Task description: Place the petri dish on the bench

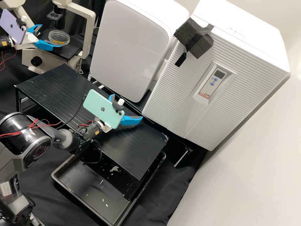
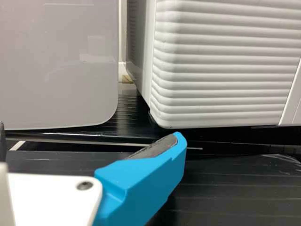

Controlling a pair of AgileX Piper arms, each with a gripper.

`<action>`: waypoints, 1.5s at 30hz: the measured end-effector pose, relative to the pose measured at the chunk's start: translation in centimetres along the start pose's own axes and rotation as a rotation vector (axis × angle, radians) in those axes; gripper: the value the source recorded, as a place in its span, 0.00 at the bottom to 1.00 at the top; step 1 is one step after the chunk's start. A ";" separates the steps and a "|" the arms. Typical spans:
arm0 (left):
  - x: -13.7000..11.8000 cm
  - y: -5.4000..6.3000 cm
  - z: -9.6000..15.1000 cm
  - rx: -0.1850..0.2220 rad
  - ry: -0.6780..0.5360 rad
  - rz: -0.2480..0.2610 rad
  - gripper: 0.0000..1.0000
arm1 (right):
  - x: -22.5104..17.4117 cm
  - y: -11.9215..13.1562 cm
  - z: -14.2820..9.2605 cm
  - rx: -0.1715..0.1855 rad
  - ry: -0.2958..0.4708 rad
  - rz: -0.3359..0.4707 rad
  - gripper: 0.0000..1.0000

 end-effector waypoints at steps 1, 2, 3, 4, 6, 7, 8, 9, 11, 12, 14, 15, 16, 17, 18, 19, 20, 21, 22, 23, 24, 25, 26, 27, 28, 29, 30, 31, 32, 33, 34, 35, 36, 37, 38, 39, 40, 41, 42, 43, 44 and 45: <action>0.1 -0.1 0.0 0.000 0.001 -0.002 1.00 | 0.0 0.0 0.0 0.000 0.000 0.000 1.00; 0.3 -0.1 -0.1 0.000 0.001 -0.003 1.00 | 0.0 0.0 0.0 0.000 0.000 0.000 1.00; 0.5 -0.4 -0.1 0.000 0.003 -0.012 1.00 | 0.0 0.0 0.0 0.000 0.000 0.000 1.00; 0.7 -0.3 -0.1 0.000 0.004 -0.013 1.00 | 0.0 0.0 0.0 0.000 0.000 0.000 1.00; 1.0 -0.5 -0.2 -0.004 0.010 -0.017 1.00 | 0.0 0.0 0.0 0.000 0.000 0.000 1.00; 1.1 -0.4 -0.2 -0.006 0.010 -0.013 1.00 | 0.0 0.0 0.0 0.000 0.000 0.000 1.00; 1.3 -0.4 -0.2 -0.007 0.009 -0.012 1.00 | 0.0 0.0 0.0 0.000 0.000 0.000 1.00; 1.4 -0.5 -0.2 -0.011 0.012 -0.015 1.00 | 0.0 0.0 0.0 0.000 0.000 0.000 1.00; 1.7 -0.6 -0.1 -0.020 0.014 -0.016 1.00 | 0.0 0.0 0.0 0.000 0.000 0.000 1.00; 1.8 -0.8 -0.1 -0.022 0.017 -0.020 1.00 | 0.0 0.0 0.0 0.000 0.000 0.000 1.00; 2.0 -0.9 0.0 -0.023 0.013 -0.023 1.00 | 0.0 0.0 0.0 0.000 0.000 0.000 1.00; 2.1 -1.0 0.1 -0.022 0.010 -0.024 1.00 | 0.0 0.0 0.0 0.000 0.000 0.000 1.00; 2.2 -1.1 0.1 -0.024 0.011 -0.025 1.00 | 0.0 0.0 0.0 0.000 0.000 0.000 1.00; 2.2 -1.2 0.0 -0.027 0.011 -0.028 1.00 | 0.0 0.0 0.0 0.000 0.000 0.000 1.00; 2.3 -1.2 0.0 -0.027 0.011 -0.028 1.00 | 0.0 0.0 0.0 0.000 0.000 0.000 1.00; 2.4 -1.1 0.1 -0.027 0.010 -0.025 1.00 | 0.0 0.0 0.0 0.000 0.000 0.000 1.00; 2.4 -1.1 0.0 -0.027 0.011 -0.025 1.00 | 0.0 0.0 0.0 0.000 0.000 0.000 1.00; 2.5 -1.1 0.1 -0.027 0.010 -0.023 1.00 | 0.0 0.0 0.0 0.000 0.000 0.000 1.00; 2.5 -1.1 0.0 -0.027 0.010 -0.023 1.00 | 0.0 0.0 0.0 0.000 0.000 0.000 1.00; 2.5 -1.2 0.0 -0.027 0.011 -0.025 1.00 | 0.0 0.0 0.0 0.000 0.000 0.000 1.00; 2.6 -1.3 0.0 -0.029 0.010 -0.023 1.00 | 0.0 0.0 0.0 0.000 0.000 0.000 1.00; 2.6 -1.3 0.0 -0.029 0.009 -0.022 1.00 | 0.0 0.0 0.0 0.000 0.000 0.000 1.00; 2.6 -1.4 0.0 -0.029 0.009 -0.021 1.00 | 0.0 0.0 0.0 0.000 0.000 0.000 1.00; 2.7 -1.4 0.0 -0.033 0.008 -0.019 1.00 | 0.0 0.0 0.0 0.000 0.000 0.000 1.00; 2.7 -1.4 0.0 -0.037 0.008 -0.019 1.00 | 0.0 0.0 0.0 0.000 0.000 0.000 1.00; 2.7 -1.5 0.0 -0.037 0.008 -0.019 1.00 | 0.0 0.0 0.0 0.000 0.000 0.000 1.00; 2.7 -1.4 0.0 -0.043 0.006 -0.014 1.00 | 0.0 0.0 0.0 0.000 0.000 0.000 1.00; 2.7 -1.5 0.0 -0.043 0.006 -0.014 1.00 | 0.0 0.0 0.0 0.000 0.000 0.000 1.00; 2.8 -1.6 -0.1 -0.043 0.005 -0.012 0.00 | 0.0 0.0 0.0 0.000 0.000 0.000 1.00; 2.8 -1.6 -0.1 -0.043 0.003 -0.006 0.00 | 0.0 0.0 0.0 0.000 0.000 0.000 1.00; 2.8 -1.6 -0.1 -0.045 0.001 -0.001 0.00 | 0.0 0.0 0.0 0.000 0.000 0.000 1.00; 2.8 -1.7 -0.1 -0.045 0.001 0.001 0.00 | 0.0 0.0 0.0 0.000 0.000 0.000 1.00; 2.8 -1.7 -0.1 -0.045 0.001 0.000 0.00 | 0.0 0.0 0.0 0.000 0.000 0.000 1.00; 2.8 -1.8 -0.1 -0.045 0.001 0.000 0.00 | 0.0 0.0 0.0 0.000 0.000 0.000 1.00; 2.9 -1.7 -0.1 -0.045 -0.001 0.007 0.00 | 0.0 0.0 0.0 0.000 0.000 0.000 1.00; 2.9 -1.8 -0.1 -0.046 -0.003 0.010 0.00 | 0.0 0.0 0.0 0.000 0.000 0.000 1.00; 2.9 -1.8 -0.1 -0.046 -0.004 0.014 0.00 | 0.0 0.0 0.0 0.000 0.000 0.000 1.00; 2.9 -1.9 -0.1 -0.046 -0.004 0.013 0.00 | 0.0 0.0 0.0 0.000 0.000 0.000 1.00; 2.9 -1.8 -0.1 -0.048 -0.005 0.015 0.00 | 0.0 0.0 0.0 0.000 0.000 0.000 1.00; 2.9 -1.9 -0.1 -0.051 -0.005 0.016 0.00 | 0.0 0.0 0.0 0.000 0.000 0.000 1.00; 3.0 -1.9 -0.1 -0.053 -0.006 0.018 0.00 | 0.0 0.0 0.0 0.000 0.000 0.000 1.00; 3.0 -2.0 -0.1 -0.053 -0.006 0.019 0.00 | 0.0 0.0 0.0 0.000 0.000 0.000 1.00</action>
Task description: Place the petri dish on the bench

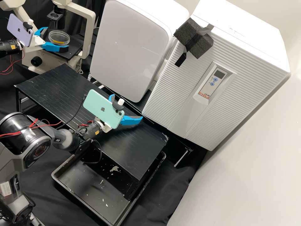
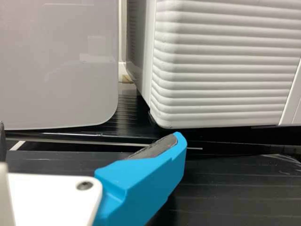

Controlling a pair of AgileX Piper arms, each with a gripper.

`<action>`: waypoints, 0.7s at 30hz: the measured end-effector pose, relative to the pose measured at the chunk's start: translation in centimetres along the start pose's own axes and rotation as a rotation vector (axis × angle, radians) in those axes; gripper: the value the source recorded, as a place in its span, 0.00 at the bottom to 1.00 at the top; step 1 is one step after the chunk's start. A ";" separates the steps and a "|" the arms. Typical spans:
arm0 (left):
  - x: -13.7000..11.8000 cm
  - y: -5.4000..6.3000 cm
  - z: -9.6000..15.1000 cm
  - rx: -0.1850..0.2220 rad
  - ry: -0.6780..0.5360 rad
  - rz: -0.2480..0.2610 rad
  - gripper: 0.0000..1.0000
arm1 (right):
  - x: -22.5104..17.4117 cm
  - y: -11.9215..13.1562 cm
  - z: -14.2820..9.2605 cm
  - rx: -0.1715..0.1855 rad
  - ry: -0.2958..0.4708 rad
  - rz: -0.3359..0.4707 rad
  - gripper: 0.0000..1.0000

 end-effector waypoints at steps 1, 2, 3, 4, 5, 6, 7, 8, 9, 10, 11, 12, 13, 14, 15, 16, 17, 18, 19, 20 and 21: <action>0.0 0.0 0.0 0.000 0.000 0.001 0.00 | 0.0 0.0 0.0 0.000 0.000 0.000 1.00; 0.0 0.0 0.0 0.000 -0.002 0.004 0.00 | 0.0 0.0 0.0 0.000 0.000 0.000 1.00; 0.0 0.0 0.0 0.000 -0.002 0.005 0.00 | 0.0 0.0 0.0 0.000 0.000 0.000 1.00; 0.0 0.0 0.0 0.000 -0.002 0.005 0.00 | 0.0 0.0 0.0 0.000 0.000 0.000 1.00; 0.0 0.0 0.0 0.000 -0.002 0.005 0.00 | 0.0 0.0 0.0 0.000 0.000 0.000 1.00; 0.0 0.0 0.0 0.000 -0.002 0.005 0.00 | 0.0 0.0 0.0 0.000 0.000 0.000 1.00; 0.0 0.0 0.0 0.000 -0.002 0.005 0.00 | 0.0 0.0 0.0 0.000 0.000 0.000 1.00; 0.0 0.0 0.0 0.000 -0.002 0.005 0.00 | 0.0 0.0 0.0 0.000 0.000 0.000 1.00; 0.0 0.0 0.0 0.000 -0.002 0.005 0.00 | 0.0 0.0 0.0 0.000 0.000 0.000 1.00; 0.0 0.0 0.0 0.000 -0.002 0.005 0.00 | 0.0 0.0 0.0 0.000 0.000 0.000 1.00; 0.0 0.0 0.0 0.000 -0.002 0.005 0.00 | 0.0 0.0 0.0 0.000 0.000 0.000 1.00; 0.0 0.0 0.0 0.000 -0.002 0.005 0.00 | 0.0 0.0 0.0 0.000 0.000 0.000 1.00; 0.0 0.0 0.0 0.000 -0.002 0.005 0.00 | 0.0 0.0 0.0 0.000 0.000 0.000 1.00; 0.0 0.0 0.0 0.000 -0.002 0.005 0.00 | 0.0 0.0 0.0 0.000 0.000 0.000 1.00; 0.0 0.0 0.0 0.000 -0.002 0.005 0.00 | 0.0 0.0 0.0 0.000 0.000 0.000 1.00; 0.0 0.0 0.0 0.000 -0.002 0.005 0.00 | 0.0 0.0 0.0 0.000 0.000 0.000 1.00; 0.0 0.0 0.0 0.000 -0.002 0.005 0.00 | 0.0 0.0 0.0 0.000 0.000 0.000 1.00; 0.0 0.0 0.0 0.000 -0.002 0.007 0.00 | 0.0 0.0 0.0 0.000 0.000 0.000 1.00; 0.0 0.0 0.0 0.000 -0.003 0.008 0.00 | 0.0 0.0 0.0 0.000 0.000 0.000 1.00; 0.0 0.0 0.0 0.000 -0.003 0.007 0.00 | 0.0 0.0 0.0 0.000 0.000 0.000 1.00; 0.0 0.0 0.0 0.000 -0.003 0.007 0.00 | 0.0 0.0 0.0 0.000 0.000 0.000 1.00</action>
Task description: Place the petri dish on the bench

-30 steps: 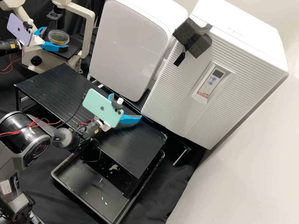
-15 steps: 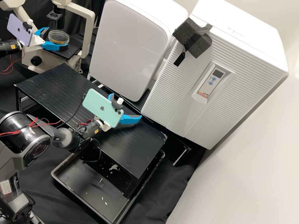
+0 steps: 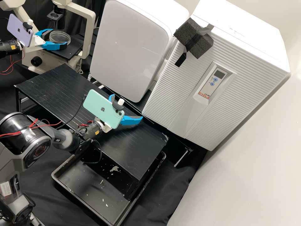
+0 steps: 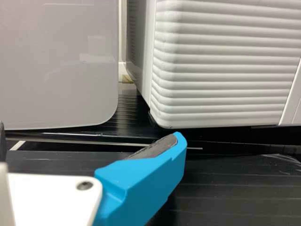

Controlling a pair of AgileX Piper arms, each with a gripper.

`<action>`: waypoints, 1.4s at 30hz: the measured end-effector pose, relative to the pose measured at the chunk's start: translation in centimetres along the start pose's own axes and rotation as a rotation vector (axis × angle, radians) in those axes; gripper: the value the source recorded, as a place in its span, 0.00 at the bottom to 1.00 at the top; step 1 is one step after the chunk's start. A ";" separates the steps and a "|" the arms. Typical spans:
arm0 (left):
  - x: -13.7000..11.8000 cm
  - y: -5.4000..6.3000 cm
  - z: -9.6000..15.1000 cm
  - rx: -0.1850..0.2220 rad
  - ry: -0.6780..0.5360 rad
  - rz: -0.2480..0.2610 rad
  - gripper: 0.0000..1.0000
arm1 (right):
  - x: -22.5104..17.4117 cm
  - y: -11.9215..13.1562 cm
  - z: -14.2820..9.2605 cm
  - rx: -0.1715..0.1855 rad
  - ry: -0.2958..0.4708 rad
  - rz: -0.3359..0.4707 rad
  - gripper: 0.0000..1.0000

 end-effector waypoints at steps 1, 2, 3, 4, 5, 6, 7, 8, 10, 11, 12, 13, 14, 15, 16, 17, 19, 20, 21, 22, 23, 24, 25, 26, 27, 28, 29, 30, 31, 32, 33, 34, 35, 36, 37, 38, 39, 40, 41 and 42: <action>0.0 -0.1 0.0 0.000 0.000 -0.001 0.00 | 0.0 0.0 0.0 0.000 0.000 0.000 1.00; 0.0 -0.1 0.0 0.000 0.000 -0.001 0.00 | 0.0 0.0 0.0 0.000 0.000 0.000 1.00; 0.0 -0.1 0.0 0.000 0.000 -0.001 0.00 | 0.0 0.0 0.0 0.000 0.000 0.000 1.00; 0.0 -0.1 0.0 0.000 0.000 -0.001 0.00 | 0.0 0.0 0.0 0.000 0.000 0.000 1.00; 0.0 0.0 0.0 0.000 -0.001 0.002 0.00 | 0.0 0.0 0.0 0.000 0.000 0.000 1.00; 0.0 -0.1 0.0 0.000 -0.001 0.003 0.00 | 0.0 0.0 0.0 0.000 0.000 0.000 1.00; 0.1 -0.1 0.0 0.000 -0.003 0.008 0.00 | 0.0 0.0 0.0 0.000 0.000 0.000 1.00; 0.1 -0.2 0.0 -0.001 -0.005 0.013 0.00 | 0.0 0.0 0.0 0.000 0.000 0.000 1.00; 0.1 -0.3 -0.1 0.000 -0.008 0.014 0.00 | 0.0 0.0 0.0 0.000 0.000 0.000 1.00; 0.1 -0.3 -0.1 0.000 -0.008 0.014 0.00 | 0.0 0.0 0.0 0.000 0.000 0.000 1.00; 0.1 -0.3 0.0 0.002 -0.009 0.013 0.00 | 0.0 0.0 0.0 0.000 0.000 0.000 1.00; 0.1 -0.3 0.0 0.001 -0.009 0.014 0.00 | 0.0 0.0 0.0 0.000 0.000 0.000 1.00; 0.1 -0.3 -0.1 0.001 -0.010 0.013 0.00 | 0.0 0.0 0.0 0.000 0.000 0.000 1.00; 0.1 -0.2 0.0 -0.004 -0.015 0.016 0.00 | 0.0 0.0 0.0 0.000 0.000 0.000 1.00; 0.1 -0.3 0.0 -0.007 -0.021 0.014 0.00 | 0.0 0.0 0.0 0.000 0.000 0.000 1.00; 0.0 -0.4 -0.1 -0.011 -0.028 0.013 0.00 | 0.0 0.0 0.0 0.000 0.000 0.000 1.00; -0.3 -0.5 0.0 -0.017 -0.041 0.014 0.00 | 0.0 0.0 0.0 0.000 0.000 0.000 1.00; -0.4 -0.5 0.1 -0.016 -0.052 0.013 0.00 | 0.0 0.0 0.0 0.000 0.000 0.000 1.00; -0.6 -0.5 0.2 -0.012 -0.063 0.011 0.00 | 0.0 0.0 0.0 0.000 0.000 0.000 1.00; -0.7 -0.5 0.3 -0.008 -0.071 0.009 0.00 | 0.0 0.0 0.0 0.000 0.000 0.000 1.00; -1.0 -0.5 0.4 -0.003 -0.080 0.002 0.00 | 0.0 0.0 0.0 0.000 0.000 0.000 1.00; -1.2 -0.6 0.5 -0.004 -0.087 -0.006 0.00 | 0.0 0.0 0.0 0.000 0.000 0.000 1.00; -1.5 -0.6 0.6 -0.003 -0.098 -0.012 0.00 | 0.0 0.0 0.0 0.000 0.000 0.000 1.00; -1.7 -0.6 0.7 -0.005 -0.102 -0.017 0.00 | 0.0 0.0 0.0 0.000 0.000 0.000 1.00; -2.0 -0.6 0.8 -0.012 -0.108 -0.020 0.00 | 0.0 0.0 0.0 0.000 0.000 0.000 1.00; -2.3 -0.6 0.8 -0.012 -0.114 -0.024 0.00 | 0.0 0.0 0.0 0.000 0.000 0.000 1.00; -2.6 -0.4 0.9 -0.011 -0.119 -0.026 0.00 | 0.0 0.0 0.0 0.000 0.000 0.000 1.00; -2.9 -0.4 0.9 -0.014 -0.123 -0.029 0.00 | 0.0 0.0 0.0 0.000 0.000 0.000 1.00; -3.3 -0.1 0.9 -0.017 -0.126 -0.029 0.00 | 0.0 0.0 0.0 0.000 0.000 0.000 1.00; -3.6 0.1 1.0 -0.016 -0.131 -0.038 0.00 | 0.0 0.0 0.0 0.000 0.000 0.000 1.00; -3.9 0.2 1.1 -0.026 -0.132 -0.038 0.00 | 0.0 0.0 0.0 0.000 0.000 0.000 1.00; -4.2 0.3 1.1 -0.031 -0.131 -0.041 0.00 | 0.0 0.0 0.0 0.000 0.000 0.000 1.00; -4.5 0.4 1.2 -0.034 -0.133 -0.044 0.00 | 0.0 0.0 0.0 0.000 0.000 0.000 1.00; -4.7 0.6 1.2 -0.035 -0.134 -0.044 0.00 | 0.0 0.0 0.0 0.000 0.000 0.000 1.00; -5.0 0.8 1.2 -0.033 -0.136 -0.048 0.00 | 0.0 0.0 0.0 0.000 0.000 0.000 1.00; -5.1 0.9 1.2 -0.033 -0.137 -0.048 0.00 | 0.0 0.0 0.0 0.000 0.000 0.000 1.00; -5.4 1.2 1.3 -0.035 -0.138 -0.046 0.00 | 0.0 0.0 0.0 0.000 0.000 0.000 1.00; -5.5 1.4 1.1 -0.038 -0.133 -0.041 0.00 | 0.0 0.0 0.0 0.000 0.000 0.000 1.00; -5.6 1.6 1.1 -0.042 -0.133 -0.036 0.00 | 0.0 0.0 0.0 0.000 0.000 0.000 1.00; -5.7 1.9 1.1 -0.044 -0.130 -0.029 0.00 | 0.0 0.0 0.0 0.000 0.000 0.000 1.00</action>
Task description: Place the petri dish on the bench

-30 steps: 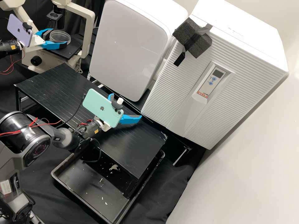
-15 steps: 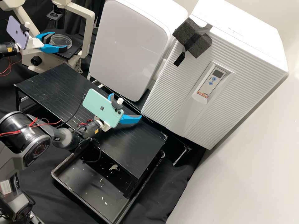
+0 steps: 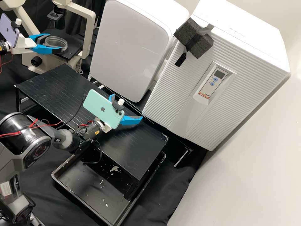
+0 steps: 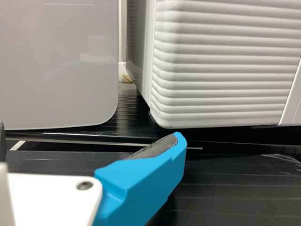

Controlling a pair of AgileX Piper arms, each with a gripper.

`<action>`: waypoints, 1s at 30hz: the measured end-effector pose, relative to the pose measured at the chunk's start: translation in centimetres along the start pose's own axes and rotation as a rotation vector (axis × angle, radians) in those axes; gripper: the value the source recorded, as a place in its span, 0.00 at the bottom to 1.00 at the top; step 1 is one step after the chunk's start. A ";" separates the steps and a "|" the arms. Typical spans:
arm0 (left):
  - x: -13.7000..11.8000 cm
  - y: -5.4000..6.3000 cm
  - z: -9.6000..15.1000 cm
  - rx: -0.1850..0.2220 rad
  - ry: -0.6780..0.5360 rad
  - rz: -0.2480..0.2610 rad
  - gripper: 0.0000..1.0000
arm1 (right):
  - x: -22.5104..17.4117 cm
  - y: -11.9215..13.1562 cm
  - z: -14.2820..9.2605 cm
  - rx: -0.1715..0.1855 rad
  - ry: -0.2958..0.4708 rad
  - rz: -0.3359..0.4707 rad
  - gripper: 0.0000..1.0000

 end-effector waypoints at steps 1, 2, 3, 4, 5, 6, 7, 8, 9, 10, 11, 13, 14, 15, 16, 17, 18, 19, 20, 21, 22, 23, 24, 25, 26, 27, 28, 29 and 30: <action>-0.1 0.1 0.1 -0.003 -0.001 0.003 0.00 | 0.0 0.0 0.0 0.000 0.000 0.000 1.00; -0.3 0.2 0.1 -0.006 -0.001 0.005 0.00 | 0.0 0.0 0.0 0.000 0.000 0.000 1.00; -0.4 0.2 0.0 -0.008 0.002 0.005 0.00 | 0.0 0.0 0.0 0.000 0.000 0.000 1.00; -0.7 0.4 0.2 -0.006 -0.001 0.008 0.00 | 0.0 0.0 0.0 0.000 0.000 0.000 1.00; -0.8 0.5 0.2 -0.006 0.000 0.011 0.00 | 0.0 0.0 0.0 0.000 0.000 0.000 1.00; -1.1 0.7 0.3 -0.003 -0.004 0.016 0.00 | 0.0 0.0 0.0 0.000 0.000 0.000 1.00; -1.4 0.9 0.5 -0.001 -0.006 0.022 0.00 | 0.0 0.0 0.0 0.000 0.000 0.000 1.00; -1.6 1.0 0.7 0.000 -0.010 0.026 0.00 | 0.0 0.0 0.0 0.000 0.000 0.000 1.00; -1.9 1.1 1.1 0.001 -0.019 0.028 0.00 | 0.0 0.0 0.0 0.000 0.000 0.000 1.00; -2.0 1.1 1.5 0.002 -0.031 0.029 0.00 | 0.0 0.0 0.0 0.000 0.000 0.000 1.00; -2.1 1.1 1.9 0.003 -0.043 0.029 0.00 | 0.0 0.0 0.0 0.000 0.000 0.000 1.00; -2.4 0.9 3.0 0.004 -0.077 0.026 0.00 | 0.0 0.0 0.0 0.000 0.000 0.000 1.00; -2.5 0.9 3.7 0.006 -0.101 0.024 0.00 | 0.0 0.0 0.0 0.000 0.000 0.000 1.00; -2.5 0.7 4.4 0.012 -0.127 0.017 0.00 | 0.0 0.0 0.0 0.000 0.000 0.000 1.00; -2.6 0.5 5.1 0.022 -0.157 0.010 0.00 | 0.0 0.0 0.0 0.000 0.000 0.000 1.00; -2.8 0.5 5.6 0.029 -0.177 0.007 0.00 | 0.0 0.0 0.0 0.000 0.000 0.000 1.00; -2.8 0.3 6.4 0.040 -0.209 -0.002 0.00 | 0.0 0.0 0.0 0.000 0.000 0.000 1.00; -2.9 0.2 7.3 0.050 -0.246 -0.005 0.00 | 0.0 0.0 0.0 0.000 0.000 0.000 1.00; -3.0 -0.1 8.2 0.066 -0.282 -0.013 0.00 | 0.0 0.0 0.0 0.000 0.000 0.000 1.00; -3.1 -0.3 8.9 0.080 -0.310 -0.018 0.00 | 0.0 0.0 0.0 0.000 0.000 0.000 1.00; -3.1 -0.5 9.5 0.090 -0.331 -0.025 0.00 | 0.0 0.0 0.0 0.000 0.000 0.000 1.00; -3.2 -0.6 10.0 0.102 -0.352 -0.026 0.00 | 0.0 0.0 0.0 0.000 0.000 0.000 1.00; -3.2 -0.7 10.8 0.116 -0.378 -0.023 0.00 | 0.0 0.0 0.0 0.000 0.000 0.000 1.00; -3.1 -0.6 11.5 0.128 -0.402 -0.020 0.00 | 0.0 0.0 0.0 0.000 0.000 0.000 1.00; -3.1 -0.6 12.2 0.145 -0.426 -0.013 0.00 | 0.0 0.0 0.0 0.000 0.000 0.000 1.00; -3.0 -0.5 12.8 0.157 -0.444 -0.007 0.00 | 0.0 0.0 0.0 0.000 0.000 0.000 1.00; -3.0 -0.4 13.5 0.170 -0.464 -0.002 0.00 | 0.0 0.0 0.0 0.000 0.000 0.000 1.00; -2.8 -0.4 14.2 0.193 -0.481 0.000 0.00 | 0.0 0.0 0.0 0.000 0.000 0.000 1.00; -2.7 -0.4 14.6 0.200 -0.491 0.001 0.00 | 0.0 0.0 0.0 0.000 0.000 0.000 1.00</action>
